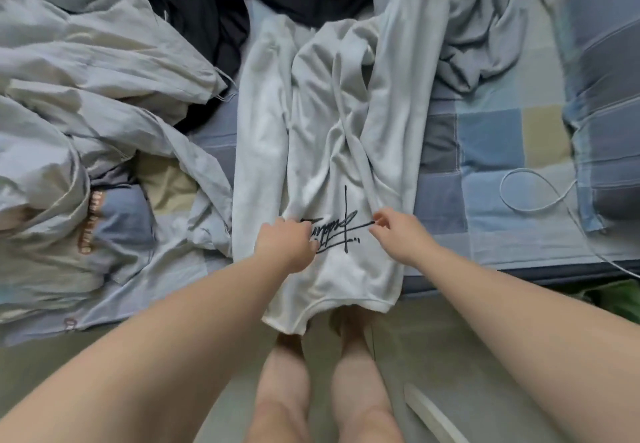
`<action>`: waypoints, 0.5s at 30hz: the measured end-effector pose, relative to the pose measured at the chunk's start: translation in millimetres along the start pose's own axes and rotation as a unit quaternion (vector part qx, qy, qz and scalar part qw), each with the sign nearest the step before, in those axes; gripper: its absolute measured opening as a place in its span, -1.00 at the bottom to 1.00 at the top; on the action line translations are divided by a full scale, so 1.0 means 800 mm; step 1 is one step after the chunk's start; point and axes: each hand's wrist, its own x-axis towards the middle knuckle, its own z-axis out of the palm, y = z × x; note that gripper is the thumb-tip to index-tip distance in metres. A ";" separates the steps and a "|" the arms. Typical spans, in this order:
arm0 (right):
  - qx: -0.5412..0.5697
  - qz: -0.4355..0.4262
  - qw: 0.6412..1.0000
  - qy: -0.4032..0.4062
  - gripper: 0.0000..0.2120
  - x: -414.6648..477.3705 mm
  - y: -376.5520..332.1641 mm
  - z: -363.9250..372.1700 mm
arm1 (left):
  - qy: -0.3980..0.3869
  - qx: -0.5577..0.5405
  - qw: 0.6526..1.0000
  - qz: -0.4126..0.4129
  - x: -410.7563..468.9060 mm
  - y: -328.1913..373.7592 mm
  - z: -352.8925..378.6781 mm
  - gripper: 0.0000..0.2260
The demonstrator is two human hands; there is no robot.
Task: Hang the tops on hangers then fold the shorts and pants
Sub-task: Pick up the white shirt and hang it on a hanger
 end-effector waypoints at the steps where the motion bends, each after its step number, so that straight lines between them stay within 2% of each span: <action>1: -0.007 -0.022 0.999 0.024 -0.67 0.019 -0.009 -0.014 | 0.030 0.000 1.000 -0.002 0.020 -0.001 -0.017 -0.70; 5: -0.070 -0.112 0.984 0.118 -0.59 0.103 -0.050 -0.065 | 0.135 0.007 0.991 -0.005 0.105 -0.017 -0.068 -0.67; 8: -0.138 -0.189 0.952 0.196 -0.52 0.182 -0.087 -0.097 | 0.204 -0.014 0.979 -0.002 0.183 -0.036 -0.105 -0.62; 12: -0.213 -0.232 0.897 0.311 -0.47 0.298 -0.135 -0.138 | 0.290 -0.124 0.949 0.004 0.306 -0.050 -0.167 -0.57; 15: -0.208 -0.276 0.848 0.401 -0.47 0.372 -0.173 -0.163 | 0.330 -0.230 0.915 0.026 0.386 -0.065 -0.202 -0.43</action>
